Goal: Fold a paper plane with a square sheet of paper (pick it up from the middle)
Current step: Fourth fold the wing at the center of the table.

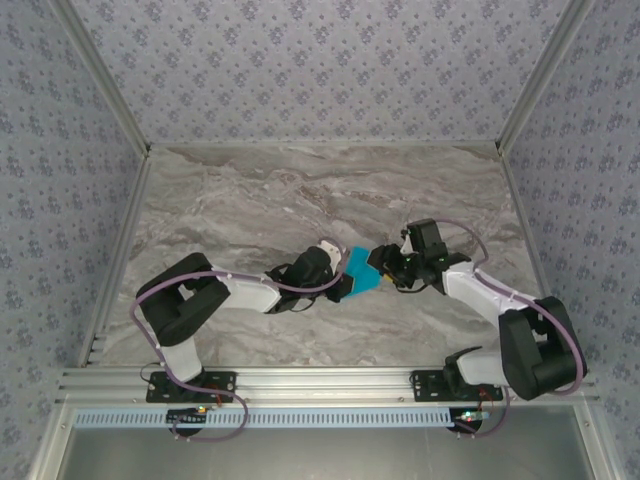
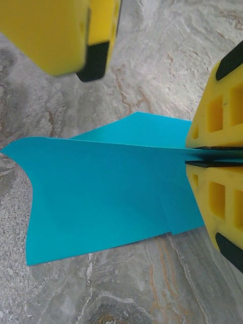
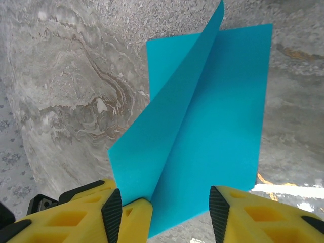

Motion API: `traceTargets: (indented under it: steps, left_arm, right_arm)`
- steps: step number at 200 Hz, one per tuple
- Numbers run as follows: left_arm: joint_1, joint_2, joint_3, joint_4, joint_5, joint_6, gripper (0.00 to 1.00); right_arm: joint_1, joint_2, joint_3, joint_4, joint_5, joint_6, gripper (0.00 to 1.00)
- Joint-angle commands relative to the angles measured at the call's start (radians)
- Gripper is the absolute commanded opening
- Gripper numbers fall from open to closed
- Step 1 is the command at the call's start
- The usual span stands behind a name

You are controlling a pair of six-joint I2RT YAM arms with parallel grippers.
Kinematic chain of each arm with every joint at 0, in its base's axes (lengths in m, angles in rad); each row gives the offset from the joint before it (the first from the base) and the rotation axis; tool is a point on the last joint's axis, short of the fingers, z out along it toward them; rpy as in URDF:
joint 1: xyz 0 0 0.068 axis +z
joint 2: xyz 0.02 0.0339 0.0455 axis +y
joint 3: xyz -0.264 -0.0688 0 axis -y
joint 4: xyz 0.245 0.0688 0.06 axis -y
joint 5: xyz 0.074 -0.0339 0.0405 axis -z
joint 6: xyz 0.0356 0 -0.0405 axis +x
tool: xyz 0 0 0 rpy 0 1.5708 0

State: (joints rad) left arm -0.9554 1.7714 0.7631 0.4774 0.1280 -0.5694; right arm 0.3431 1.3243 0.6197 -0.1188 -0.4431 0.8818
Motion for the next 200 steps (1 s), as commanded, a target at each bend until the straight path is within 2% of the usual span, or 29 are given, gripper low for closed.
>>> traceTargets:
  steps: [1,93,200]
  left_arm:
    - [0.007,0.023,-0.010,0.064,0.039,-0.113,0.16]
    - [0.010,0.057,-0.042,0.123,0.050,-0.252,0.17]
    - [0.024,0.087,-0.012,0.097,0.126,-0.311,0.18]
  right_arm:
    - [0.009,0.042,-0.019,0.069,-0.040,0.003,0.51]
    - [0.020,0.153,-0.016,0.139,-0.063,-0.001,0.45]
    - [0.021,0.232,0.005,0.174,-0.078,-0.027,0.42]
